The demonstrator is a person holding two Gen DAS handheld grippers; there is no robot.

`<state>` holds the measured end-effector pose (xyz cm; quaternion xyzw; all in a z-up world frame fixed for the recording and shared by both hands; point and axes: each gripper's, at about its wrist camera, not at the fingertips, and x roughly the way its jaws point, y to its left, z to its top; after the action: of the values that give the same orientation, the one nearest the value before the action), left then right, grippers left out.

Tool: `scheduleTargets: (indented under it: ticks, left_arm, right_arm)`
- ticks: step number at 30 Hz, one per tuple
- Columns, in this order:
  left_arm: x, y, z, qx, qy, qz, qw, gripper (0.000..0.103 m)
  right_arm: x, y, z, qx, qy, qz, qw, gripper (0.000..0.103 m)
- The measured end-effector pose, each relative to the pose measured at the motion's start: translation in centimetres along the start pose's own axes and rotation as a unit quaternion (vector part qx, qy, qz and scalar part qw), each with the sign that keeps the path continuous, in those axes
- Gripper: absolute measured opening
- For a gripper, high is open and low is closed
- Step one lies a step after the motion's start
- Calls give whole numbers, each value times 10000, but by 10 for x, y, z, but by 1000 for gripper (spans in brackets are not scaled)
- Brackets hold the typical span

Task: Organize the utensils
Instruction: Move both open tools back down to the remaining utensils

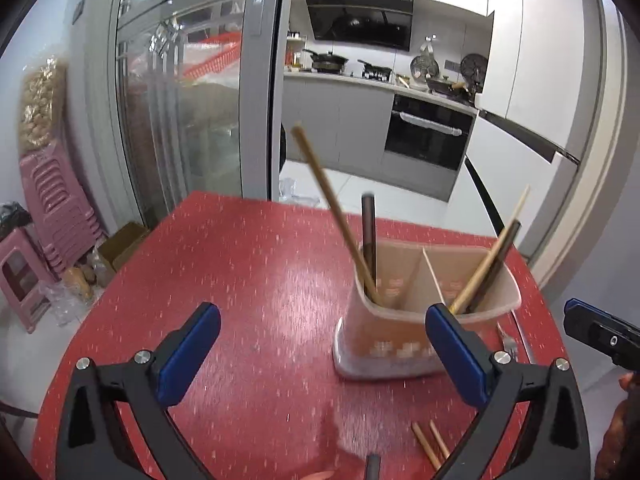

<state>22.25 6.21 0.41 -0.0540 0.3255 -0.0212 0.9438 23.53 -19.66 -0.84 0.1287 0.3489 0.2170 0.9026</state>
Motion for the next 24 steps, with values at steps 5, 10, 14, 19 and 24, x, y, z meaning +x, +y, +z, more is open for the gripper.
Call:
scheduleTargets:
  ticks: [5,10,14,19,24]
  left_arm:
    - [-16,8,-33,65,334,121,9993,103]
    - [-25,14,-70,53,721,65,9974,103]
    - [-29,9,-109,369,1169,-123,9924,103]
    - [-34,5,-149,564,1439,-262,9876,103]
    - [-32,9,-168,537,1645,-263,9846,103]
  right_arm:
    - [-8,-2,-23,137,249,60,9996,103]
    - [-8,-2,-49,249,732,34,9970,103]
    - [-5,3,-73,148,1205,-214,9924,103]
    - [-3,9,-109,-57,1559,-505,9865,103]
    - [0,-1,-136,10,1816,-748,9805,103]
